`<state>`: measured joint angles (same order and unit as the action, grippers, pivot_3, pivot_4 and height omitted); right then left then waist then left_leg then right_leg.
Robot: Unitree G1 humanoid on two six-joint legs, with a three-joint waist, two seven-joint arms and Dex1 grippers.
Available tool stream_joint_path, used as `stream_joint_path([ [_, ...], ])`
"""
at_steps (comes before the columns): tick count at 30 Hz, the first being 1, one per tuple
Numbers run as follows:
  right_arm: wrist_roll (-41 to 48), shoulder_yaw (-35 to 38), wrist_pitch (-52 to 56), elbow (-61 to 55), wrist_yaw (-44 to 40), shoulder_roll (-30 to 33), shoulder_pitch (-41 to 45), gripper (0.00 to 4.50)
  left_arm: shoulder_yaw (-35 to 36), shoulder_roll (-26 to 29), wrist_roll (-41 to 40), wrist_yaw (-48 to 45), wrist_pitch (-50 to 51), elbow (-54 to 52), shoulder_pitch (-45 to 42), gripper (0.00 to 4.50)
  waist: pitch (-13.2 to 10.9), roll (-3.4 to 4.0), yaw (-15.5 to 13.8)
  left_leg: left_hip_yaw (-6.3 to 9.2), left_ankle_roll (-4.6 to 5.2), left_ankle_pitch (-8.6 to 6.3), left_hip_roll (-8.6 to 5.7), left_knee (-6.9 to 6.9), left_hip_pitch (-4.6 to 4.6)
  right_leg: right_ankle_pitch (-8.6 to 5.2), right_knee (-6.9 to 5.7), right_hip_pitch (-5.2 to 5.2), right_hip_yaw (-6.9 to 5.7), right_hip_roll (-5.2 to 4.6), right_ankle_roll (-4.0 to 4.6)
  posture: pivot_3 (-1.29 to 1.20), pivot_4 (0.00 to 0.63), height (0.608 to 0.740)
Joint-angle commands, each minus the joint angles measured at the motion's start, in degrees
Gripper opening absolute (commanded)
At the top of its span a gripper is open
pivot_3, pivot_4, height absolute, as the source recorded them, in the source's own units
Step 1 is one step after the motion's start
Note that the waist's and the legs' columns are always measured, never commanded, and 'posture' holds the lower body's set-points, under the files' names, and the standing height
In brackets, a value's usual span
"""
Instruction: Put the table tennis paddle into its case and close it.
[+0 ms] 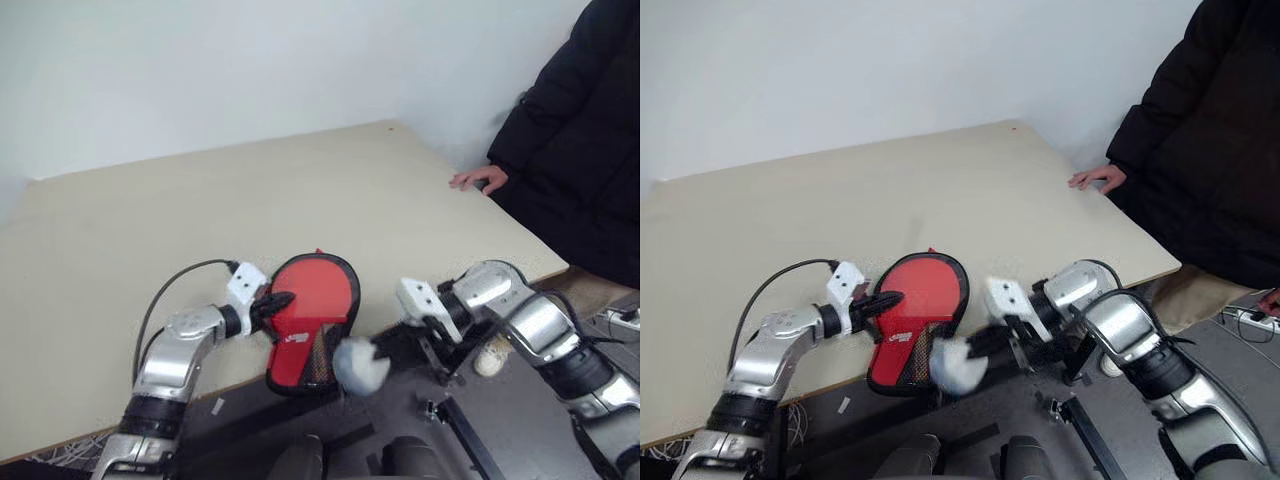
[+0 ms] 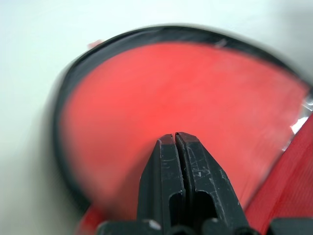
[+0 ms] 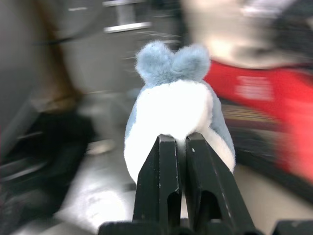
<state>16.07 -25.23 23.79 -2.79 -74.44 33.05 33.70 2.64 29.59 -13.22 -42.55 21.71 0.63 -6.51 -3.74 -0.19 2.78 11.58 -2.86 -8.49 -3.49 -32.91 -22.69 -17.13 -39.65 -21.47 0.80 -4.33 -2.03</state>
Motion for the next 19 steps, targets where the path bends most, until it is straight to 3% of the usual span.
stream_joint_path([
  [1, -2.15, 4.32, -0.18, 5.42, 7.72, -3.74, 3.46, 1.19, 9.07, 1.42, -3.05, 4.53, 2.59, -10.8, 6.23, 0.0, -0.01, -0.01, -0.2, 0.02, 0.01, 0.0, 0.02, 0.0, -0.01, 0.0, 0.0, -0.02, 0.01, 0.01, 0.0, 0.0, 0.0, 0.74],
  [2, -2.36, 4.8, -0.02, 6.4, 9.01, -4.68, 3.82, 1.49, 11.51, 1.22, -4.06, 5.81, 3.89, -13.8, 8.7, 0.0, -0.01, -0.01, -0.25, 0.05, 0.03, -0.01, 0.03, 0.03, -0.02, 0.0, 0.01, -0.03, 0.01, 0.02, 0.0, 0.0, 0.0, 0.74],
  [13, -3.22, 9.13, 3.25, 14.54, 21.43, -15.54, 9.56, 4.39, 30.07, -2.7, -12.45, 14.28, 10.31, -30.31, 24.32, 2.92, -0.06, 0.06, 0.1, -0.11, -0.08, -0.2, 0.03, 0.04, 0.02, -0.03, 0.19, -0.04, 0.12, 0.26, 0.23, 0.0, 0.0, 0.74],
  [19, -5.21, 8.72, 1.31, 18.07, 25.29, -20.24, 11.09, 4.5, 32.16, -8.17, -12.17, 18.7, 8.05, -33.54, 30.55, 4.44, -0.05, 0.08, -0.15, -0.07, -0.12, -0.23, 0.06, 0.04, 0.07, -0.02, 0.2, -0.02, 0.1, 0.28, 0.29, 0.0, 0.0, 0.74],
])
